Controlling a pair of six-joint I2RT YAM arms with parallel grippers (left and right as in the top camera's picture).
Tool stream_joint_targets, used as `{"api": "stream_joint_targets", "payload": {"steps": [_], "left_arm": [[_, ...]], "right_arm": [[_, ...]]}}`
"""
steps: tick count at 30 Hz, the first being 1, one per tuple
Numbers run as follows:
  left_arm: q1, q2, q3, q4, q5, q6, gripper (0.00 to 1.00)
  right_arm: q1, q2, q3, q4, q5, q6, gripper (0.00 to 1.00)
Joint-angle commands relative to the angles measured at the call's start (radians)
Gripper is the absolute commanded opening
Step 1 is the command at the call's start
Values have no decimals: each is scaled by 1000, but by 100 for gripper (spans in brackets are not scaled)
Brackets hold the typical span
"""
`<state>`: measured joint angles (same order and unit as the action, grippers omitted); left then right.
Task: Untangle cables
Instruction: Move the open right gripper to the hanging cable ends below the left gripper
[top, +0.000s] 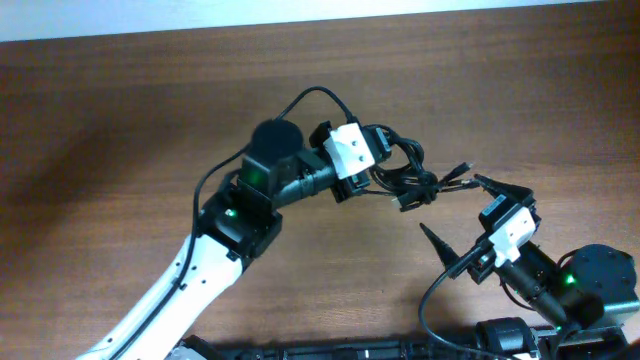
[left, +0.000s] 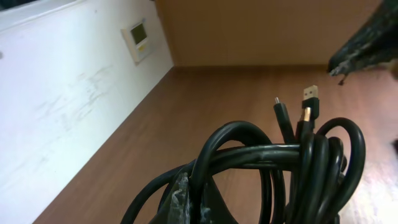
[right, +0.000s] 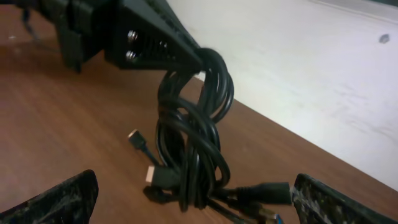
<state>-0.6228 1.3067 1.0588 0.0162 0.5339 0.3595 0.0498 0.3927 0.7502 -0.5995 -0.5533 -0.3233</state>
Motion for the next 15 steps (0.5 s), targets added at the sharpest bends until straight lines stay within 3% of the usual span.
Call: {"api": "stream_joint_targets", "payload": {"steps": [1, 6, 11, 15], "left_arm": [[103, -30, 25, 14, 272, 25, 0], [199, -30, 25, 10, 523, 24, 0], [199, -30, 25, -10, 563, 30, 0], [199, -30, 25, -34, 643, 101, 0]], "right_arm": [[-5, 3, 19, -18, -122, -9, 99], [-5, 3, 19, -13, -147, -10, 99], [-5, 3, 19, 32, -246, -14, 99], [-5, 3, 19, 73, -333, -26, 99]]}}
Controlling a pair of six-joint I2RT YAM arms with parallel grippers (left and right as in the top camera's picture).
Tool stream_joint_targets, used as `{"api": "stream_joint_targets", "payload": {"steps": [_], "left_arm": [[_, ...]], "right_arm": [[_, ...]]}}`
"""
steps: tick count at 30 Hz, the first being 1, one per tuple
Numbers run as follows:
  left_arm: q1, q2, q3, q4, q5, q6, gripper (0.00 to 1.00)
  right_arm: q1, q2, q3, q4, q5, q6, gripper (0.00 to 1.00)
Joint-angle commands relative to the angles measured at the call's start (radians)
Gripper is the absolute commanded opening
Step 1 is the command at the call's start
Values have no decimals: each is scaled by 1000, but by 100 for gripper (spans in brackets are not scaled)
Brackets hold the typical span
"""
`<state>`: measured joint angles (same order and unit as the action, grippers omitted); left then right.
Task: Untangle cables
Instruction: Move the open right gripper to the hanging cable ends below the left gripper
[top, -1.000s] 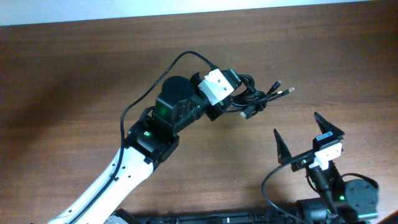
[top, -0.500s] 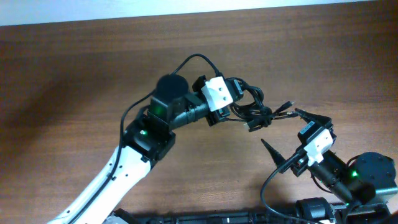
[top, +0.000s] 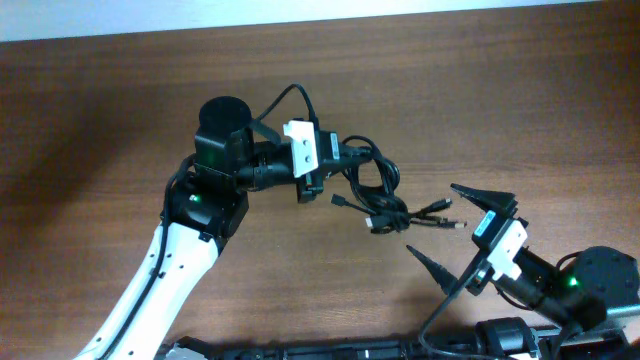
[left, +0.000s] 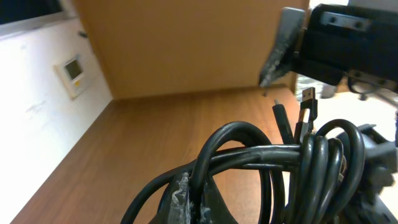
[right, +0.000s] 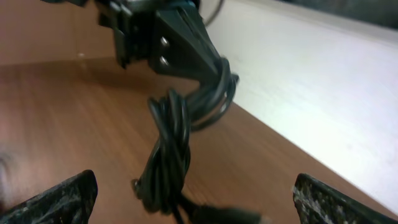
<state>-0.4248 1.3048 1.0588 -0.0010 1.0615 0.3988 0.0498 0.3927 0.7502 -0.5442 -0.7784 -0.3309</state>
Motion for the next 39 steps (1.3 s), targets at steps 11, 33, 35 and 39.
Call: {"api": "stream_joint_targets", "payload": {"steps": [11, 33, 35, 39], "left_arm": [[-22, -28, 25, -8, 129, 93, 0], [-112, -28, 25, 132, 39, 77, 0], [-112, -28, 25, 148, -17, 33, 0], [-112, -28, 25, 171, -48, 13, 0]], "right_arm": [[-5, 3, 19, 8, -139, -58, 85], [-5, 3, 19, 8, -153, -58, 67], [-5, 3, 19, 8, -153, -58, 67], [-5, 3, 19, 8, -153, -58, 67]]}}
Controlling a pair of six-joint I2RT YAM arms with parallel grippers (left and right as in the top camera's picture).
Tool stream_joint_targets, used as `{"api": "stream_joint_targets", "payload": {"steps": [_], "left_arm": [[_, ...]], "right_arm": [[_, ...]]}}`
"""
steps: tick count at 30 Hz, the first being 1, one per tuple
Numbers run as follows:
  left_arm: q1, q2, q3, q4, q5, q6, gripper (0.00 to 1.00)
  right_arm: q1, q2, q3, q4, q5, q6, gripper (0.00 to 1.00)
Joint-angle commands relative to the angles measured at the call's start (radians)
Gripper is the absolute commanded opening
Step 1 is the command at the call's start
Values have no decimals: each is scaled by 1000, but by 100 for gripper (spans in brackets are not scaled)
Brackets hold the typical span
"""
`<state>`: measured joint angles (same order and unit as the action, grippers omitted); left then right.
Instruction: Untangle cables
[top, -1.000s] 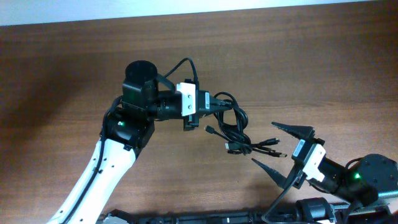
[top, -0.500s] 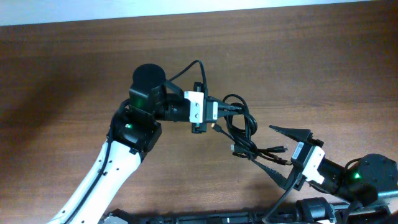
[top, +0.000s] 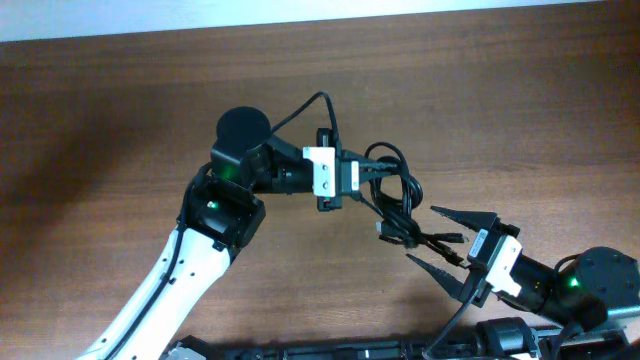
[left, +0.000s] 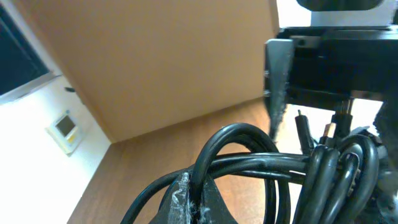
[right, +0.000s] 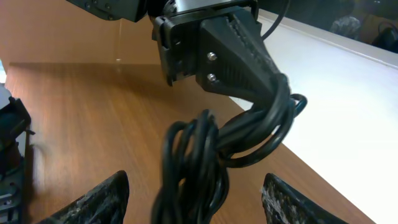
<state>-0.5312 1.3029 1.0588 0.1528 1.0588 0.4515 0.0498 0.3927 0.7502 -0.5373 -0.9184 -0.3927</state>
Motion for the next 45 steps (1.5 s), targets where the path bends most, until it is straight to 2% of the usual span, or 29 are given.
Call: {"api": "stream_joint_targets", "payload": {"steps": [1, 4, 10, 13, 14, 21, 29, 40, 45], "left_arm": [[-6, -26, 25, 20, -42, -47, 0], [-24, -26, 25, 19, -15, -46, 0], [-56, -26, 25, 26, -16, -46, 0], [-65, -26, 25, 35, -16, -46, 0], [-66, -26, 25, 38, -16, -46, 0], [-67, -26, 25, 53, -16, -46, 0], [-67, -26, 25, -21, -117, -45, 0], [-66, -26, 25, -189, -117, -30, 0], [-66, -26, 25, -210, -118, -30, 0]], "right_arm": [[-5, 3, 19, 2, -13, 4, 67], [-5, 3, 19, 2, -13, 4, 62], [-5, 3, 19, 3, -13, 4, 40], [-5, 3, 19, 2, -13, 4, 36], [-5, 3, 19, 3, -13, 4, 28], [-5, 6, 19, 2, -1, 4, 4], [-5, 15, 19, -12, 66, 8, 4], [-5, 15, 19, 109, 90, 8, 4], [-5, 15, 19, 116, 139, 8, 4]]}}
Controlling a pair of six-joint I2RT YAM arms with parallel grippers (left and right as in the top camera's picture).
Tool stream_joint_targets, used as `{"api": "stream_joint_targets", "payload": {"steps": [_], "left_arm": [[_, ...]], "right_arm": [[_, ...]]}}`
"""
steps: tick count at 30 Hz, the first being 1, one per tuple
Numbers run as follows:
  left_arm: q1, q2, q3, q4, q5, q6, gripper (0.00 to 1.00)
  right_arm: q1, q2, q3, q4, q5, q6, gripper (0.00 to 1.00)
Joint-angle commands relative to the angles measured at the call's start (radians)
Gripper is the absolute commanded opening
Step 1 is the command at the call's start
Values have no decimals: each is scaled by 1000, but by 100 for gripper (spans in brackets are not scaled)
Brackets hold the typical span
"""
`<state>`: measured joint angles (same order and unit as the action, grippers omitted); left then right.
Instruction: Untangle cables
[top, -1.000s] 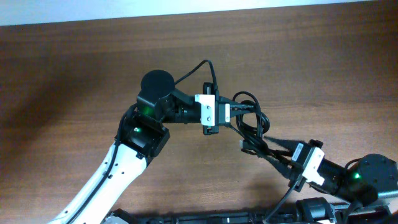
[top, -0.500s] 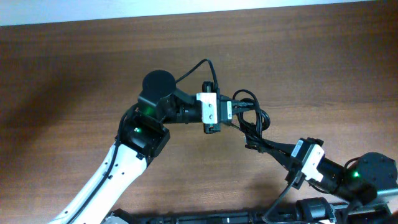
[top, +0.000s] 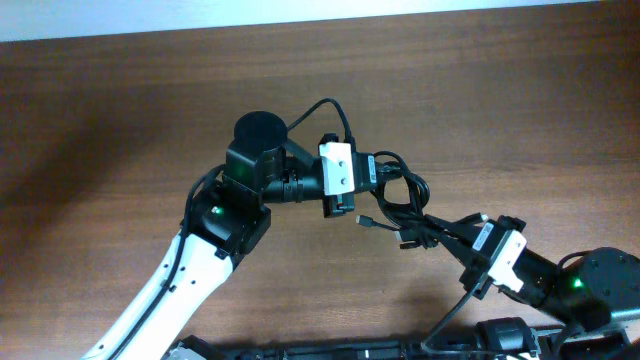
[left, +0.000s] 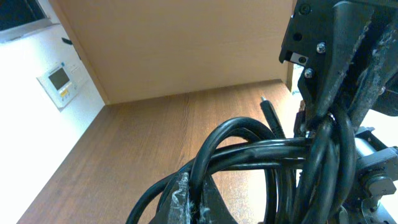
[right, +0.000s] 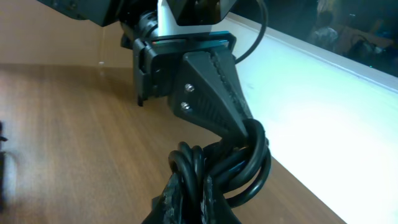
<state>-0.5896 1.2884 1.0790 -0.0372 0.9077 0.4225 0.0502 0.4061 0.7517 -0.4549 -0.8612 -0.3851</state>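
Note:
A knotted bundle of black cables (top: 405, 205) hangs above the wooden table between my two grippers. My left gripper (top: 372, 183) is shut on the upper loops of the cable bundle (left: 261, 155), its fingers (left: 189, 199) pinching a strand. At the bundle's lower end my right gripper (top: 462, 240) is shut on several strands of the cable bundle (right: 230, 165), its fingers (right: 177, 199) clamping them. Loose plug ends (top: 368, 221) stick out to the left of the knot.
The brown wooden table (top: 120, 120) spreads on all sides, with a white wall strip (top: 300, 8) along the far edge. Both arms meet near the middle right of the table.
My right gripper was open around the lower part of the bundle; now it is shut on those strands. The left gripper still holds the upper loops, shifted slightly right.
My left gripper held the tangled bundle up the whole time, at first to the right of centre, then further left, then back toward the right arm. My right gripper stayed wide open near the bundle's lower end, then narrower around it, and now grips it.

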Motion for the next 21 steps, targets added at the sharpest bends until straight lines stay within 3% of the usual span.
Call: {"api": "stream_joint_targets", "payload": {"steps": [1, 8, 11, 19, 20, 21], "left_arm": [[-8, -12, 5, -27, 25, 3, 0], [-8, -12, 5, -193, -107, 82, 0], [-8, -12, 5, -272, -131, 123, 0], [-8, -12, 5, -237, -151, 124, 0], [-8, -12, 5, -224, -166, 123, 0], [-8, -12, 5, -207, -183, 109, 0]], "right_arm": [[-6, 2, 17, 37, 95, 0, 5], [-6, 2, 17, 56, 130, 2, 11], [-6, 2, 17, 56, 247, 85, 11], [-6, 2, 17, 47, 313, 136, 18], [-6, 2, 17, 42, 312, 136, 26], [-6, 2, 17, 35, 312, 136, 99]]}}
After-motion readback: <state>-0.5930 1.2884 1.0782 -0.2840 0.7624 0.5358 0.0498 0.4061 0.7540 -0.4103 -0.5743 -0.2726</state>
